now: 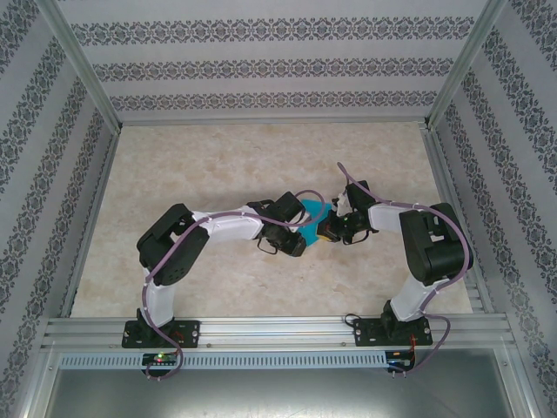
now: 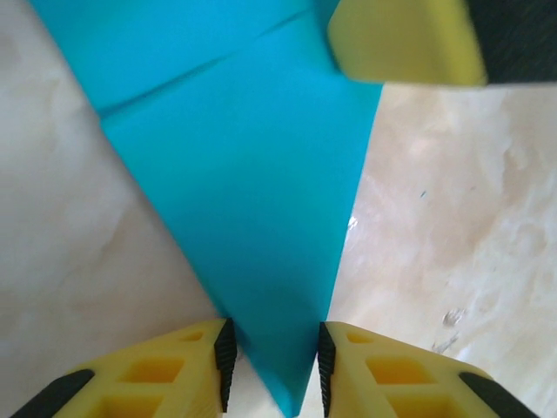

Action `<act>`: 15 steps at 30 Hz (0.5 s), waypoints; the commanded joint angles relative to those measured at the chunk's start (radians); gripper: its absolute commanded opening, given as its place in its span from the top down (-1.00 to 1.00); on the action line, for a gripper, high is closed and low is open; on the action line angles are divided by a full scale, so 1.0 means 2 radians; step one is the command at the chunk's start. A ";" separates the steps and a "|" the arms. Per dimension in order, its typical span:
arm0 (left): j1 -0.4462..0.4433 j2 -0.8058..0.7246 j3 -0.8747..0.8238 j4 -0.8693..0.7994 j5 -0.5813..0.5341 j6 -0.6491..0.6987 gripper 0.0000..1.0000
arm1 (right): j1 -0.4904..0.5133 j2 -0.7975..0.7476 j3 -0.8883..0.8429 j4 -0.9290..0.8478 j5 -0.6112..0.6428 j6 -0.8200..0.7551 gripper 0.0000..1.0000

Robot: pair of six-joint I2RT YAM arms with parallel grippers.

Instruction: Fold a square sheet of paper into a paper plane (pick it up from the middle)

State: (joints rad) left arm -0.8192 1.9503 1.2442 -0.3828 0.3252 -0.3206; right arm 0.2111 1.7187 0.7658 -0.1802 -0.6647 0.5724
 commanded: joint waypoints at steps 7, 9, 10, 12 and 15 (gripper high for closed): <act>-0.005 -0.008 0.010 -0.069 0.000 -0.007 0.13 | -0.009 0.030 -0.009 -0.026 0.062 -0.010 0.95; -0.005 -0.008 0.009 -0.057 0.014 -0.015 0.11 | -0.008 0.030 -0.009 -0.026 0.062 -0.011 0.95; -0.005 -0.008 0.010 -0.054 0.016 -0.017 0.11 | -0.008 0.029 -0.009 -0.026 0.060 -0.010 0.95; -0.005 -0.004 0.015 -0.054 0.013 -0.018 0.12 | -0.008 0.029 -0.010 -0.026 0.059 -0.010 0.95; -0.005 0.002 0.022 -0.053 0.016 -0.021 0.17 | -0.008 0.028 -0.010 -0.026 0.058 -0.011 0.95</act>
State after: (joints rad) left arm -0.8192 1.9385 1.2564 -0.4572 0.3367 -0.3424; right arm 0.2089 1.7241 0.7704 -0.1799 -0.6724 0.5713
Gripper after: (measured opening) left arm 0.418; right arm 0.042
